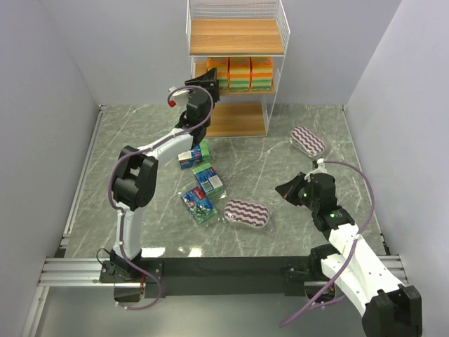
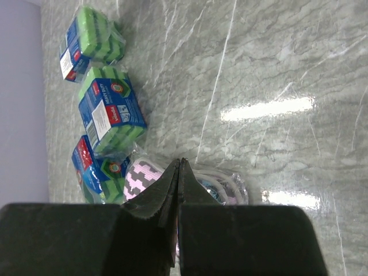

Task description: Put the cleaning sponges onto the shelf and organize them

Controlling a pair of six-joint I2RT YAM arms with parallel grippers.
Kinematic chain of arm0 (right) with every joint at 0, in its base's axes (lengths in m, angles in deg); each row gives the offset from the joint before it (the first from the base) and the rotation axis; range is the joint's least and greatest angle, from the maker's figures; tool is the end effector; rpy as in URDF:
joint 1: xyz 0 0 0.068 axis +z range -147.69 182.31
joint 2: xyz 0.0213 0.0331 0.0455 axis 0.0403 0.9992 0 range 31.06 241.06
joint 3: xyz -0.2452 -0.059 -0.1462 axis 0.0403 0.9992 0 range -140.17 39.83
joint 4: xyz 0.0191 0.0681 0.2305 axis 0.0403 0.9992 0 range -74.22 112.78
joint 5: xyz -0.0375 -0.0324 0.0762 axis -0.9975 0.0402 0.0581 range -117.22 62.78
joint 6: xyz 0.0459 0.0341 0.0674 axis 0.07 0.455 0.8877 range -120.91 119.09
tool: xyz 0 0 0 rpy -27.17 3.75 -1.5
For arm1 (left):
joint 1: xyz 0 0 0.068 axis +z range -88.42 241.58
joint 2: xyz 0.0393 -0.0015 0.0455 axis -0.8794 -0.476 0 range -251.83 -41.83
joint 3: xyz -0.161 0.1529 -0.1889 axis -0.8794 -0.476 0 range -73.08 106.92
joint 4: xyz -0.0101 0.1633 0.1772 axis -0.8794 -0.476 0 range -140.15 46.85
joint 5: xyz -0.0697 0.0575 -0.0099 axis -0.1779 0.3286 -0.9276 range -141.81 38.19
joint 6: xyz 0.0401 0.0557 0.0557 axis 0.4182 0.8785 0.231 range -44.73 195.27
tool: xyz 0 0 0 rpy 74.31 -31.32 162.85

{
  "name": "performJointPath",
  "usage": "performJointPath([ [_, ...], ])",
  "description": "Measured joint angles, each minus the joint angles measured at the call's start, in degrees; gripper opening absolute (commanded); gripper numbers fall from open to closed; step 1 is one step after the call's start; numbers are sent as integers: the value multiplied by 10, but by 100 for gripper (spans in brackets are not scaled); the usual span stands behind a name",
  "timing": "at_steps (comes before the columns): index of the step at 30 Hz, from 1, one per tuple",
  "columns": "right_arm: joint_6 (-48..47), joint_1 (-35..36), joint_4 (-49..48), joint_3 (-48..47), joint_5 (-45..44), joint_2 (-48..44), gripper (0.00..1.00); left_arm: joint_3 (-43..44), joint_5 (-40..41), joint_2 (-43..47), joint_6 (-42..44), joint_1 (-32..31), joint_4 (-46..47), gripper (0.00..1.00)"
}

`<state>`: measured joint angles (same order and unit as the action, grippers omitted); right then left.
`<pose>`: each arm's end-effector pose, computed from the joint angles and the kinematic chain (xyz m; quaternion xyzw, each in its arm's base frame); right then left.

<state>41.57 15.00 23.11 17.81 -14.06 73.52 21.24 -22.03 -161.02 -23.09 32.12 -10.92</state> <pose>0.1660 0.0557 0.2129 0.1614 0.8372 0.3247 0.4095 0.4780 -0.2251 0.3395 -0.5201 0.4170 -0.5772 0.4716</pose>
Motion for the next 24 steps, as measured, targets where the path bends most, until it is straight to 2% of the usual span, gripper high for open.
performJointPath([
  [4, 0, 0, -7, 3, 0, 0, 7, -29, -10, 18, 25, -6, 9, 65],
  [5, 0, 0, -10, 6, 0, 1, 15, -37, -14, 26, 33, -8, 9, 66],
  [7, 0, 0, -13, 10, 1, 6, 23, -62, -28, 50, 50, -14, 15, 66],
  [8, 0, 0, -14, 11, 2, 11, 34, -78, -37, 65, 61, -16, 23, 66],
  [10, -2, 0, -16, 12, 4, 20, 44, -109, -57, 94, 82, -19, 34, 67],
  [11, -2, 0, -17, 13, 5, 22, 53, -123, -68, 108, 95, -21, 40, 68],
  [14, -8, 0, -18, 16, 7, 23, 65, -167, -96, 157, 131, -23, 49, 69],
  [17, -17, 0, -17, 16, 8, 21, 71, -218, -123, 204, 150, -23, 70, 69],
  [24, -43, -1, -13, 19, 39, 16, 74, -352, -220, 303, 216, -22, 78, 67],
])
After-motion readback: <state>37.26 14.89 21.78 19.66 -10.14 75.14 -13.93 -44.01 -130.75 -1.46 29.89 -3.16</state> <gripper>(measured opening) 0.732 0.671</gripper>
